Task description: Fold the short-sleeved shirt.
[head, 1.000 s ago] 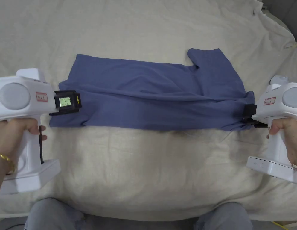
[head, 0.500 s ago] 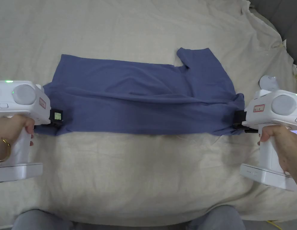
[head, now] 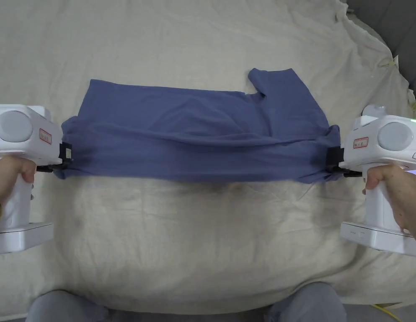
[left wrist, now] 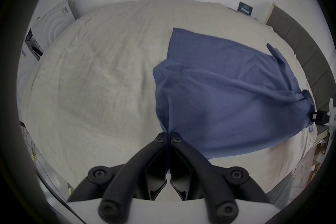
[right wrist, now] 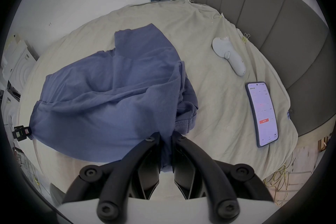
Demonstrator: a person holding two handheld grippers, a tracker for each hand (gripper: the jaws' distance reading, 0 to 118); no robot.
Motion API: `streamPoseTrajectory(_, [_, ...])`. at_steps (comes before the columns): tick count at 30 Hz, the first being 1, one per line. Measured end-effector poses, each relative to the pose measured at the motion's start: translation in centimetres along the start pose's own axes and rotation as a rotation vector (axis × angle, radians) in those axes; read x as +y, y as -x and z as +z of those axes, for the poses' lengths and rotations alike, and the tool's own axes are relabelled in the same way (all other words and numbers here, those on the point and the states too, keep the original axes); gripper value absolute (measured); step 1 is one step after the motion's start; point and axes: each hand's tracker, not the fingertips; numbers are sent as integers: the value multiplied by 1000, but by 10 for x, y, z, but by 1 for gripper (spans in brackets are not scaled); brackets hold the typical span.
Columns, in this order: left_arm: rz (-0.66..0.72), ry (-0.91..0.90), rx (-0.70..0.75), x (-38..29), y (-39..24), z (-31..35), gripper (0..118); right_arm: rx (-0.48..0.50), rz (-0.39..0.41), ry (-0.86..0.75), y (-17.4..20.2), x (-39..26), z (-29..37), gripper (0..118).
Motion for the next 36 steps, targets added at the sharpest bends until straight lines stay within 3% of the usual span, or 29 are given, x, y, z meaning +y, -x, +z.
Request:
streamPoseTrajectory(9, [33, -142, -1, 15, 29, 72, 0, 69, 18, -87, 7, 7, 53, 10])
streamPoseTrajectory(14, [60, -217, -40, -21, 50, 118, 0, 100, 62, -135, 6, -22, 84, 10])
streamPoseTrajectory(16, [69, -225, -39, -45, 55, 126, 0, 130, 45, -128, 1, -41, 90, 10])
streamPoseTrajectory(19, [86, -219, -19, -79, 59, 119, 0, 170, 0, -105, -10, -72, 90, 10])
streamPoseTrajectory(22, [132, -156, -13, -110, 59, 95, 0, 146, -26, -65, -13, -100, 75, 10])
streamPoseTrajectory(25, [133, -93, 15, -139, 57, 65, 0, 69, 25, -27, -8, -124, 52, 10])
streamPoseTrajectory(31, [198, -48, 7, -162, 62, 45, 0, 66, -56, 52, -14, -141, 22, 10])
streamPoseTrajectory(33, [214, -66, 16, -159, 64, 51, 16, 85, -111, 52, -18, -139, 22, 11])
streamPoseTrajectory(34, [205, -73, 21, -156, 66, 55, 40, 90, -124, 54, -21, -136, 23, 18])
streamPoseTrajectory(36, [171, -109, 99, -149, 70, 65, 86, 54, -120, 37, -25, -131, 32, 52])
